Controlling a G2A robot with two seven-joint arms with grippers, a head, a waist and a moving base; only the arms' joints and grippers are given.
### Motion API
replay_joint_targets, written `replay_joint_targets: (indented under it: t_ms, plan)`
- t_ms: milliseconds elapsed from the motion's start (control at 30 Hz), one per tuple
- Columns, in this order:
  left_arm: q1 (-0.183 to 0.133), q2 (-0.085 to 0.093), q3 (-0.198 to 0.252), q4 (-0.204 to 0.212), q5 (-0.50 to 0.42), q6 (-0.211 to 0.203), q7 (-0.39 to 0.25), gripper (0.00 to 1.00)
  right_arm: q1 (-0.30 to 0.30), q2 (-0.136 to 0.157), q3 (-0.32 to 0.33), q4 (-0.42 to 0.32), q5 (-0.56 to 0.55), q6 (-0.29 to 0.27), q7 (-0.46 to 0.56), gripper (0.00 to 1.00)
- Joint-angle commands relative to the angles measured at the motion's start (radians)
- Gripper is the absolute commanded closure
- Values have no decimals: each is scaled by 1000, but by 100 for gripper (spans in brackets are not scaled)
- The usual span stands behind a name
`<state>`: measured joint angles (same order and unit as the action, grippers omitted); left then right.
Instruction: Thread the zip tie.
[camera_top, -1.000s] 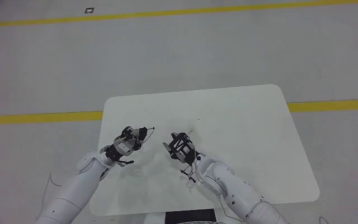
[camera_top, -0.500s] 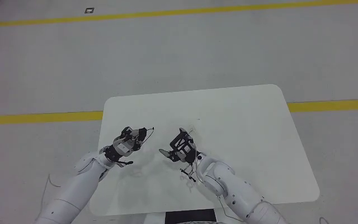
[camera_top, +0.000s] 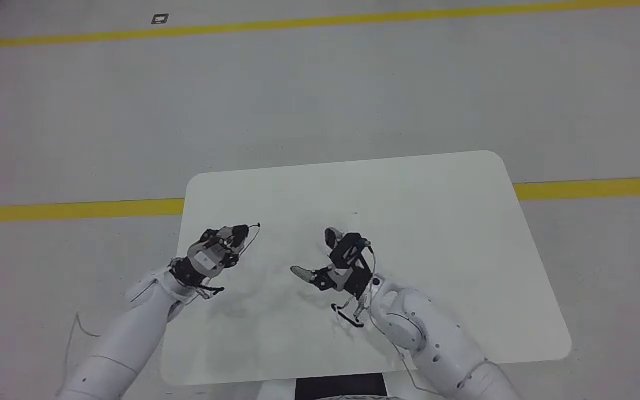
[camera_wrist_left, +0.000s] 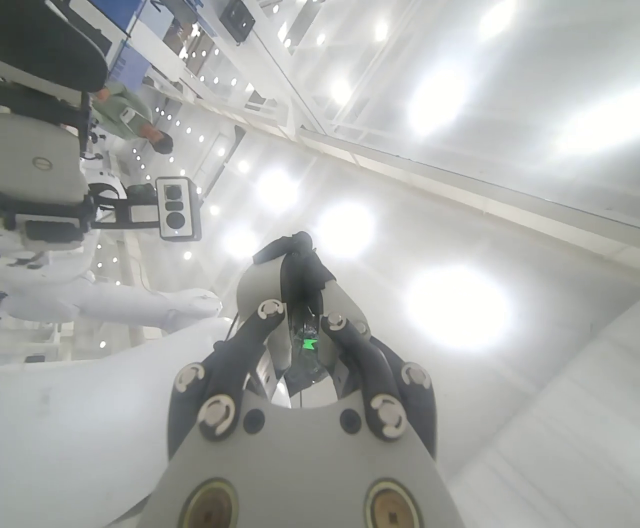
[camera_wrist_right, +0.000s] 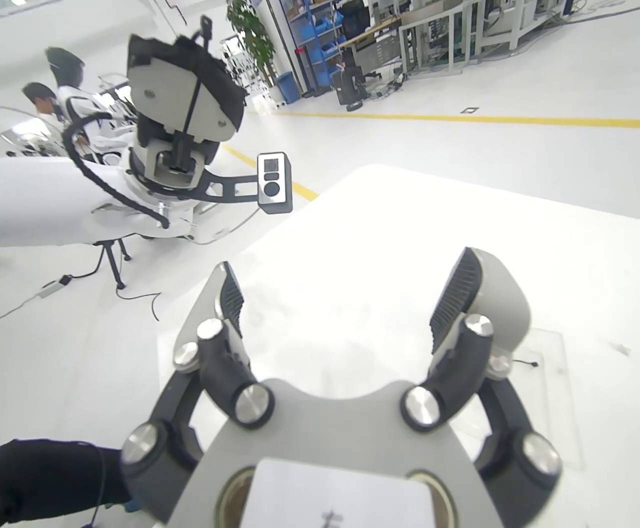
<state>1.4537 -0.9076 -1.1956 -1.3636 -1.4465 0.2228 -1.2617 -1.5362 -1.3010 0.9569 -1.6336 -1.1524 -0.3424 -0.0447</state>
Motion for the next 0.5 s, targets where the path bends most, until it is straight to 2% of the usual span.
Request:
replay_joint_targets:
  t_ms: [0, 67, 100, 467]
  plan:
    - [5, 3, -4, -4, 16, 40, -24, 100, -5, 6, 6, -9, 10, 2, -11, 0]
    - [10, 9, -6, -15, 51, 89, -42, 100, -14, 11, 19, -16, 23, 2, -32, 0]
    - [13, 10, -9, -19, 61, 95, -42, 100, -14, 11, 19, -16, 23, 2, -32, 0]
    - [13, 10, -10, -21, 65, 94, -40, 100, -14, 11, 19, -16, 23, 2, -32, 0]
